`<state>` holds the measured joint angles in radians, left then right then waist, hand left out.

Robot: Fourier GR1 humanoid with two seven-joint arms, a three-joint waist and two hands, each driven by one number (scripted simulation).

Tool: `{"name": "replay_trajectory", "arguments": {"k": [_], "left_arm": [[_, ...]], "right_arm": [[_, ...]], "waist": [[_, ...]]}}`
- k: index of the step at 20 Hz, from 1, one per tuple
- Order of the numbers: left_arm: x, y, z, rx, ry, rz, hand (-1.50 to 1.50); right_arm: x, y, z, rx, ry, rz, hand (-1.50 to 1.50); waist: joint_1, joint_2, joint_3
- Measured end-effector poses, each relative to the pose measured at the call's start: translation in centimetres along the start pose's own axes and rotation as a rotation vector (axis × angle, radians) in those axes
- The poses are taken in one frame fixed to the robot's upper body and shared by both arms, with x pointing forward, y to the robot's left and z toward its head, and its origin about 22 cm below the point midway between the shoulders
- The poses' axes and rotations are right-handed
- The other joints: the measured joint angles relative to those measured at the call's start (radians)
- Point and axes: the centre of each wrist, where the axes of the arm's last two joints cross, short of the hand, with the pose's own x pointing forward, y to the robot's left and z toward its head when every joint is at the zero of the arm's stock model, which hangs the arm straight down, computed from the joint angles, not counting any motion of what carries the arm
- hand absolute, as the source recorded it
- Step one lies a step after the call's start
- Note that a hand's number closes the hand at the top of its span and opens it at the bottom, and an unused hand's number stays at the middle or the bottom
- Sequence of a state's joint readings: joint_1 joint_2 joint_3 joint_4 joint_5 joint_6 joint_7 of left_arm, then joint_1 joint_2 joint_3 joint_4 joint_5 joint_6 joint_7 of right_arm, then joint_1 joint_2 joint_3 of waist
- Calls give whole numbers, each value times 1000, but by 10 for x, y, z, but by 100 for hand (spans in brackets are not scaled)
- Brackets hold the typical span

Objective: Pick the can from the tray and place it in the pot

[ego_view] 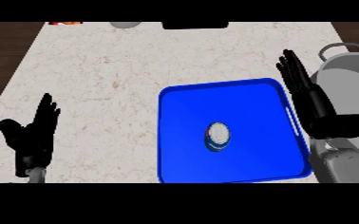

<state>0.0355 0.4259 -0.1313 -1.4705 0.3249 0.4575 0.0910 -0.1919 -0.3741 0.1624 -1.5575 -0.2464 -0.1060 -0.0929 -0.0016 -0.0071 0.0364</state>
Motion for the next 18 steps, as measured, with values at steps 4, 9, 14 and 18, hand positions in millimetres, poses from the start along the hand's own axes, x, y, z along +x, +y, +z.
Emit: {"name": "replay_trajectory", "arguments": {"k": [4, 9, 14, 18], "left_arm": [[35, -13, -10, -47, -118, 6, 0], [78, -31, -16, -141, -249, 38, 0], [97, -35, -20, -189, -276, 61, 0], [95, -33, -16, -202, -279, 70, 0]], "right_arm": [[-6, -11, -11, 9, -41, 0, 150], [-10, -35, -28, 34, -81, 287, -150], [-52, -21, -13, -7, -173, 269, -150], [-43, -30, -8, 42, -257, 273, -150]], "waist": [[4, 6, -22], [15, 10, -37], [9, 10, -35], [3, 8, -36]]}}
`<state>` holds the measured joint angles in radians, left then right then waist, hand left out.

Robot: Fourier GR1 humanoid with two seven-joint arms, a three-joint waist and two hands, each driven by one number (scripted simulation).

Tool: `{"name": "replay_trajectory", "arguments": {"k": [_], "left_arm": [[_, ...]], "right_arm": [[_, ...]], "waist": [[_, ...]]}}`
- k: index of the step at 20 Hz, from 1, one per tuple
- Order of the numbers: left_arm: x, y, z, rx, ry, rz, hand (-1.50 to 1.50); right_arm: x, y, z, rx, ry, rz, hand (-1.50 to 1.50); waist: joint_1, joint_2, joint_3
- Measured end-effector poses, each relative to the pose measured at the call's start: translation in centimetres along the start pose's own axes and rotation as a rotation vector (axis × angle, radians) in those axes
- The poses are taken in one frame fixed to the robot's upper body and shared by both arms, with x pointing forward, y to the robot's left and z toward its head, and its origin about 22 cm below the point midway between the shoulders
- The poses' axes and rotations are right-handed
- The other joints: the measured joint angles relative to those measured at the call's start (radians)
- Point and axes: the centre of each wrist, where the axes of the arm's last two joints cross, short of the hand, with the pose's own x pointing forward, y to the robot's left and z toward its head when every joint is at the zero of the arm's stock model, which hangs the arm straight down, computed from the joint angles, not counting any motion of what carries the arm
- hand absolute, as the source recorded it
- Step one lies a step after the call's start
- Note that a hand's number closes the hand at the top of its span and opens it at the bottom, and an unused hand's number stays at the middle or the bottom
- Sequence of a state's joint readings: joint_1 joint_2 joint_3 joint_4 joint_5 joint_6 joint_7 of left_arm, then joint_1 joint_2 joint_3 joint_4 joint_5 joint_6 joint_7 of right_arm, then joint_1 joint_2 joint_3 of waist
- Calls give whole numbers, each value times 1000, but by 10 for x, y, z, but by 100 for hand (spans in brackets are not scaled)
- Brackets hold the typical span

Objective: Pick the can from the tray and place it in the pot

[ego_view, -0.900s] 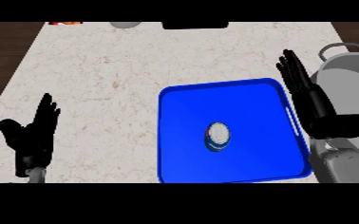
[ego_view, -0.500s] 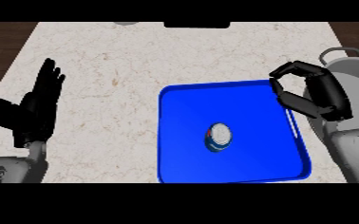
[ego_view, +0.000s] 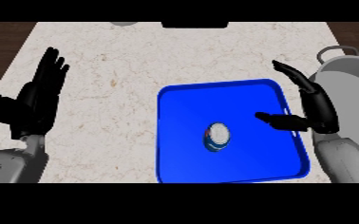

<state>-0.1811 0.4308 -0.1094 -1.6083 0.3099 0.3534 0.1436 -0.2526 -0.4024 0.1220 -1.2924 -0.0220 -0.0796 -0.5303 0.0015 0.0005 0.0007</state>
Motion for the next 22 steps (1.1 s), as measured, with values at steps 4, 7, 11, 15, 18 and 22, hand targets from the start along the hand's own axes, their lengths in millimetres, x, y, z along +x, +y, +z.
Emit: {"name": "replay_trajectory", "arguments": {"k": [4, 7, 11, 15, 18, 22], "left_arm": [[6, 6, -5, -6, 3, 0, 0], [7, 3, -5, -4, 1, -2, 0], [3, 4, -3, -2, -3, -10, 0], [8, 6, -3, -3, -6, -3, 0], [6, 0, -5, -4, -5, 0, 0], [1, -2, -5, -5, -7, 3, 0]], "right_arm": [[28, -9, -10, 132, 12, 32, -150], [48, -11, -22, 278, 64, 93, -150], [74, -8, -37, 475, 144, 215, -150], [100, 12, -47, 639, 221, 337, -150], [115, 38, -49, 732, 270, 392, -150], [128, 55, -49, 793, 331, 424, -150]], "waist": [[-5, -3, -1], [-6, -5, -2], [-1, -5, -4], [4, -6, -4], [2, -4, -3], [0, -3, -2]]}}
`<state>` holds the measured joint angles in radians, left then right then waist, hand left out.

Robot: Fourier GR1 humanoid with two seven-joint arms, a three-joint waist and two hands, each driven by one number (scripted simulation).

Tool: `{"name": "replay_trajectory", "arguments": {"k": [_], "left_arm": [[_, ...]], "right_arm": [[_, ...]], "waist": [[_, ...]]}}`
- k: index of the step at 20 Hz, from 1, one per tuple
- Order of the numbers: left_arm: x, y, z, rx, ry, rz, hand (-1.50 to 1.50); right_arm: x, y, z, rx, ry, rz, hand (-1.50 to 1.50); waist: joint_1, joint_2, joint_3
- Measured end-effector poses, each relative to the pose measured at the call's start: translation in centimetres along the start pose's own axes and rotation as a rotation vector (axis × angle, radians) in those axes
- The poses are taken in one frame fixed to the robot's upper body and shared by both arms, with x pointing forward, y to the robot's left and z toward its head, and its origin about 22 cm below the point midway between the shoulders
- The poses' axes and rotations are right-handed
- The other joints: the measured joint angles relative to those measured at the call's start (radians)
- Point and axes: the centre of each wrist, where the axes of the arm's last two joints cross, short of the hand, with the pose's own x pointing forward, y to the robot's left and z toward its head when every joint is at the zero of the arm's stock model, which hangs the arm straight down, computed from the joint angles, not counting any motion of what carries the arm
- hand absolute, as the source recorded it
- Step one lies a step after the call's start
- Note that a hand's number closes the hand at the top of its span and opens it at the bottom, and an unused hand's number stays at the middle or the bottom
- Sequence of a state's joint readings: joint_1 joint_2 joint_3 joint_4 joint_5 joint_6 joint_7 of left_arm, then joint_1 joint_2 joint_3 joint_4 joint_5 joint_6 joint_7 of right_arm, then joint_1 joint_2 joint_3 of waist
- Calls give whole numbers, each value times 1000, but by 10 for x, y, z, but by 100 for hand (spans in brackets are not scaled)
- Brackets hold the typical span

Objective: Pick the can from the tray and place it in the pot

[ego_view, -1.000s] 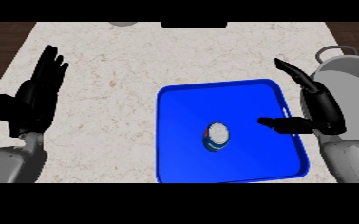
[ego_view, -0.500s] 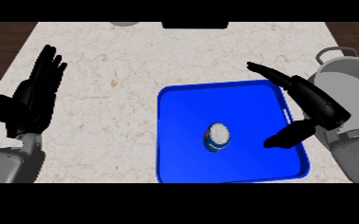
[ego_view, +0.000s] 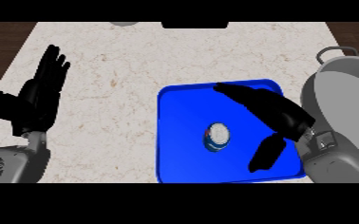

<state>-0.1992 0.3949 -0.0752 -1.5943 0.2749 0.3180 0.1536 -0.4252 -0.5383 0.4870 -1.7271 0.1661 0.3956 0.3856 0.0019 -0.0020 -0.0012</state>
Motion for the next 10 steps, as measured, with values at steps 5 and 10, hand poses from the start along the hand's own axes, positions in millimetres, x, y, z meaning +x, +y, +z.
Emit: {"name": "replay_trajectory", "arguments": {"k": [5, 10], "left_arm": [[2, -3, -4, -3, 0, -1, 0], [3, 4, -3, -5, 1, -2, 0]], "right_arm": [[15, 21, -8, 35, 24, -7, -150], [18, 32, -12, 56, 67, 12, -150]], "waist": [[-1, 1, 1], [0, 1, 1]]}}
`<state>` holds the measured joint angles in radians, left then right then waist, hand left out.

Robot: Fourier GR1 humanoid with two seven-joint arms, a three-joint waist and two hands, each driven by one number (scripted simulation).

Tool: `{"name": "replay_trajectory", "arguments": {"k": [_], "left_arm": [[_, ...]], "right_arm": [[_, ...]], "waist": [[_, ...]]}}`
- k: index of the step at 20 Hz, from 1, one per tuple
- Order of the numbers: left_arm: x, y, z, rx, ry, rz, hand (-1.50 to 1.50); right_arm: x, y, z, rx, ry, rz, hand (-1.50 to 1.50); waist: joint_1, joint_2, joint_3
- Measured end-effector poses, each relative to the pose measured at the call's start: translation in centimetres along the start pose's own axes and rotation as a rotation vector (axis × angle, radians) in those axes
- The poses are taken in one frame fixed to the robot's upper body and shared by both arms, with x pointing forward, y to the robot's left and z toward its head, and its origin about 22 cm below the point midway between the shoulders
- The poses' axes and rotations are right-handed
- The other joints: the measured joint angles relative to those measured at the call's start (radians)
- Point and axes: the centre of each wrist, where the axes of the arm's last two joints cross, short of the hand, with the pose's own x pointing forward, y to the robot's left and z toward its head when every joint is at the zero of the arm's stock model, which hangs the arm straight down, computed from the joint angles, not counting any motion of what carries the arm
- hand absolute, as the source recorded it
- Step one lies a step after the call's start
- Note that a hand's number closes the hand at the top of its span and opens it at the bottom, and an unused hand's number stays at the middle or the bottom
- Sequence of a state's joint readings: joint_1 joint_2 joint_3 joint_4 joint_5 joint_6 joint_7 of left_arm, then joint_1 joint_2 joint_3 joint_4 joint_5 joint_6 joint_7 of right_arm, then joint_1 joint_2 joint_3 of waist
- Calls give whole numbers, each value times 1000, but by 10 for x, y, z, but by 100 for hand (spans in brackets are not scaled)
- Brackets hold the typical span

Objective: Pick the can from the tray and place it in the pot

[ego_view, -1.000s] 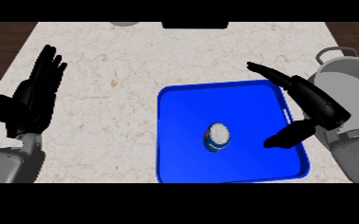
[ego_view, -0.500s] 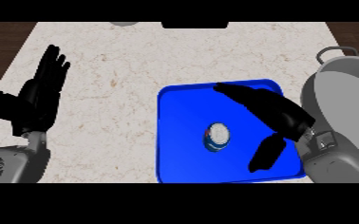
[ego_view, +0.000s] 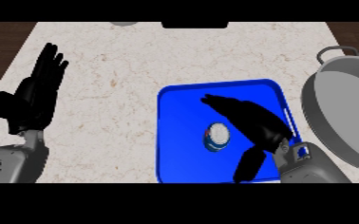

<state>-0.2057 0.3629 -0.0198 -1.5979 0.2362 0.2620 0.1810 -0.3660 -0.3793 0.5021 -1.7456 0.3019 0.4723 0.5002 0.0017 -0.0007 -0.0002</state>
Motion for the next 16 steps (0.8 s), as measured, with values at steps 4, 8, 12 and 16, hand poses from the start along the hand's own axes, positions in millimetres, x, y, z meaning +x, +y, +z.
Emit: {"name": "replay_trajectory", "arguments": {"k": [4, 8, 12, 16], "left_arm": [[1, -1, 0, 1, -1, -1, 0], [3, 0, 0, -3, 0, 1, 0], [-1, -4, 4, -3, 0, 7, 0], [-3, -6, 5, -5, 0, 5, 0]], "right_arm": [[-1, 10, -6, -1, 61, 34, -150], [-6, 19, -16, -1, 79, 47, -150], [-16, 28, -17, -2, 78, 46, -150], [-11, 39, -32, 1, 90, 60, -150]], "waist": [[0, 0, 0], [0, 1, 0], [0, 0, 0], [0, 1, 0]]}}
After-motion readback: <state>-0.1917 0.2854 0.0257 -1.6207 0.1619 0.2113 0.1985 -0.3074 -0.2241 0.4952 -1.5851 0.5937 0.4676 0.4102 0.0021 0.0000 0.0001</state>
